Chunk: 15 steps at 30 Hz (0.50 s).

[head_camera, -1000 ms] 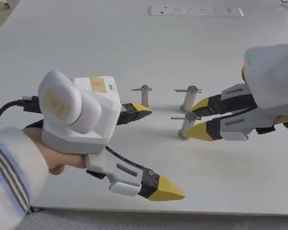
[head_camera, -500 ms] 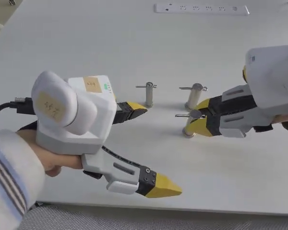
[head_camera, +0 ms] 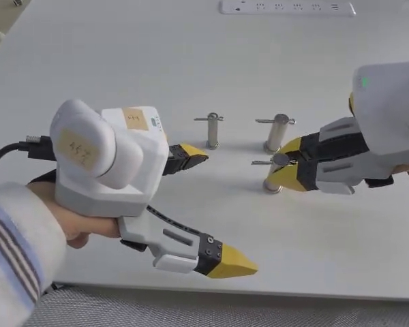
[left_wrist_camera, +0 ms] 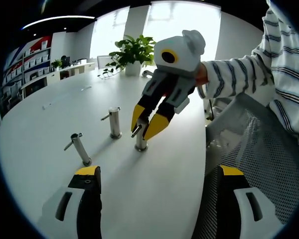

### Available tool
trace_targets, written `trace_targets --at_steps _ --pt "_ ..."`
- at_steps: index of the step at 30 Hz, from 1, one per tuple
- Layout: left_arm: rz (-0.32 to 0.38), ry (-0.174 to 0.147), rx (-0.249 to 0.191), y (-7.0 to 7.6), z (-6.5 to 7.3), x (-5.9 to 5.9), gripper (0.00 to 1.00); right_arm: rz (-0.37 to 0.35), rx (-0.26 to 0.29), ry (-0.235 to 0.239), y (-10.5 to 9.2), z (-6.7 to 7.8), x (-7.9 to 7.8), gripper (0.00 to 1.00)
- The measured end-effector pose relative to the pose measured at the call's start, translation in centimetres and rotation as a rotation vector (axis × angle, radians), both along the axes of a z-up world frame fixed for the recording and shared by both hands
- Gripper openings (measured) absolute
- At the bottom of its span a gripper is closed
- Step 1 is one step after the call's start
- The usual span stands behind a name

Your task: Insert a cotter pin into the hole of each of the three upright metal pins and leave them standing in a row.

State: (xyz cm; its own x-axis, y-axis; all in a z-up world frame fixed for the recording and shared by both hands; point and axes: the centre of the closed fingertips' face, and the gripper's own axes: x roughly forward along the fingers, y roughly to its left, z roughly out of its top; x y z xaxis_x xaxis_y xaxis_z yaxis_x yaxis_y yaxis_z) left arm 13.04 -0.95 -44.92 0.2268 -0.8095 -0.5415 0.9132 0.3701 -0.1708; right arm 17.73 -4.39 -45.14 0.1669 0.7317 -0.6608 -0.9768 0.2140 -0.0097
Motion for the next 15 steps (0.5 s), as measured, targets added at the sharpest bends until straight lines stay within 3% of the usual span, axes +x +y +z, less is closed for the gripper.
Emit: trace_targets --at_steps 6,15 --pt "0.005 0.008 0.006 0.2 -0.2 -0.1 0.91 -0.051 0.023 -0.015 -2.0 1.3 0.9 0.08" --pt "0.017 0.014 0.011 0.6 -0.3 0.0 0.93 -0.143 0.007 -0.041 -5.8 1.9 3.4 0.08"
